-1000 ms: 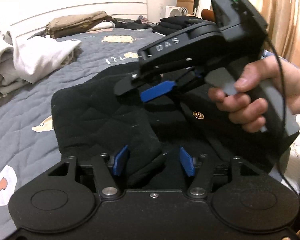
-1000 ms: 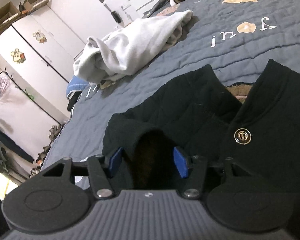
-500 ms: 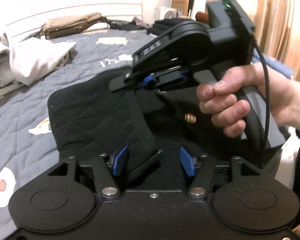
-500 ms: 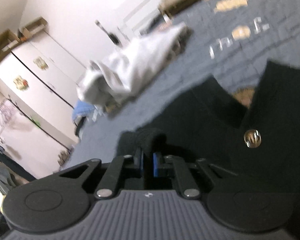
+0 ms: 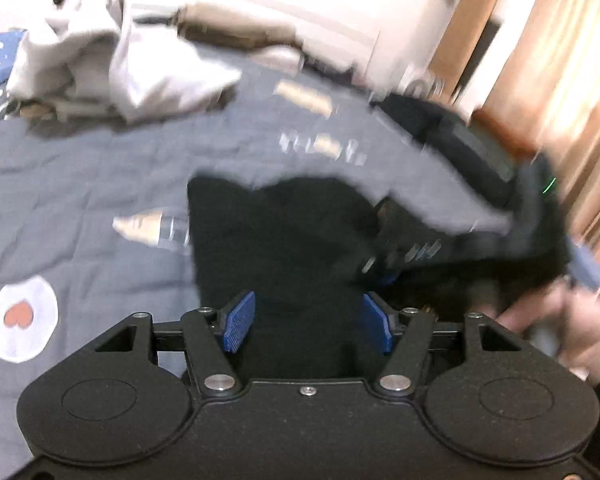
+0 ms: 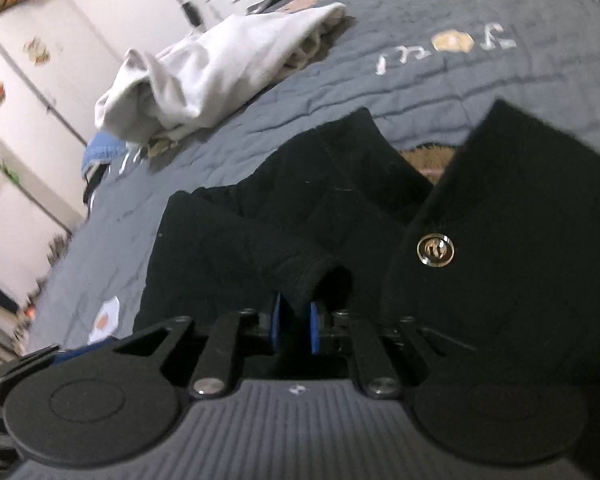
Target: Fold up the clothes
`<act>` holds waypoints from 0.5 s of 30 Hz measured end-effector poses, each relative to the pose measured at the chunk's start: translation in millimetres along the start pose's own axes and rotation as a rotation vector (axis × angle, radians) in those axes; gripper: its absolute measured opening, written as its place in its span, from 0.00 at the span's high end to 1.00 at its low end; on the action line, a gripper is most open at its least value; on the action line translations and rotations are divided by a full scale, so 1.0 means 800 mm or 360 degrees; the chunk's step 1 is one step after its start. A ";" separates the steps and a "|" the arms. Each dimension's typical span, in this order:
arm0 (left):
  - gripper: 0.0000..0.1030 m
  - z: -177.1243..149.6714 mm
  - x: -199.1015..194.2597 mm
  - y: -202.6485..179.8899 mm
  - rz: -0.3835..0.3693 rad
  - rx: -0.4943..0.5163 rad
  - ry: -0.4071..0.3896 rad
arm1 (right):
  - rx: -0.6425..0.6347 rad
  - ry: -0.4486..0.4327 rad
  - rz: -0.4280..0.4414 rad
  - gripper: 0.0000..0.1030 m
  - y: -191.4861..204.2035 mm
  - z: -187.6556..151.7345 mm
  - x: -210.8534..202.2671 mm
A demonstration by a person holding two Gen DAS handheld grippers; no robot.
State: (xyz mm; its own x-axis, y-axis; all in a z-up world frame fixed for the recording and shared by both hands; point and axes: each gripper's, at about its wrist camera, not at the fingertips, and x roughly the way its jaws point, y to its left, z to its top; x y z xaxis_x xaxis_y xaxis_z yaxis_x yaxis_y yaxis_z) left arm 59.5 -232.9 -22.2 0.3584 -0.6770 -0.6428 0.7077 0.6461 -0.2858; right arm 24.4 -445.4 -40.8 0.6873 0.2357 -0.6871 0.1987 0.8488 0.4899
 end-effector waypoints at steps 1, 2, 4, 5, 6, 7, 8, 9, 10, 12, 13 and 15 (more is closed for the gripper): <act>0.43 -0.005 0.008 -0.003 0.0034 0.0047 0.0034 | -0.0022 0.0006 -0.0012 0.83 0.002 0.001 -0.002; 0.43 -0.011 0.015 -0.007 0.0068 0.0100 0.0056 | -0.0045 0.0011 -0.0023 0.80 0.004 0.002 -0.005; 0.43 -0.015 0.018 -0.012 0.0093 0.0156 0.0050 | -0.0068 -0.0004 -0.0036 0.79 0.005 0.005 -0.014; 0.43 -0.013 0.017 -0.011 0.0086 0.0142 0.0045 | -0.0068 -0.0027 -0.0036 0.78 0.005 0.006 -0.021; 0.43 -0.010 0.015 -0.009 0.0073 0.0120 0.0040 | -0.0068 -0.0050 -0.0037 0.78 0.004 0.007 -0.028; 0.43 -0.009 0.012 -0.009 0.0061 0.0103 0.0029 | -0.0062 -0.0104 -0.0023 0.78 0.004 0.009 -0.036; 0.43 -0.008 0.010 -0.008 0.0048 0.0087 0.0017 | -0.0056 -0.0160 -0.0008 0.78 0.005 0.011 -0.045; 0.43 -0.007 0.007 -0.008 0.0036 0.0071 0.0004 | -0.0053 -0.0231 0.0027 0.78 0.005 0.011 -0.053; 0.43 -0.006 0.004 -0.008 0.0024 0.0055 -0.0008 | -0.0058 -0.0301 0.0076 0.78 0.006 0.012 -0.060; 0.43 -0.005 -0.001 -0.011 0.0004 0.0053 -0.0037 | -0.0059 -0.0381 0.0140 0.78 0.008 0.012 -0.064; 0.43 -0.004 -0.003 -0.013 -0.0011 0.0057 -0.0052 | -0.0061 -0.0412 0.0173 0.78 0.010 0.011 -0.065; 0.43 -0.006 -0.002 -0.018 -0.0035 0.0071 -0.0039 | -0.0081 -0.0416 0.0237 0.77 0.014 0.008 -0.058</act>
State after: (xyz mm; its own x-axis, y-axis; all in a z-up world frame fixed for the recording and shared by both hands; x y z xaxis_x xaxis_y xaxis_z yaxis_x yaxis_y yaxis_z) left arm 45.9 -239.6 -20.3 0.3571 -0.6994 -0.6191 0.7417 0.6152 -0.2672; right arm -0.5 -450.2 -0.1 0.8641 0.2353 -0.4450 0.0514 0.8382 0.5430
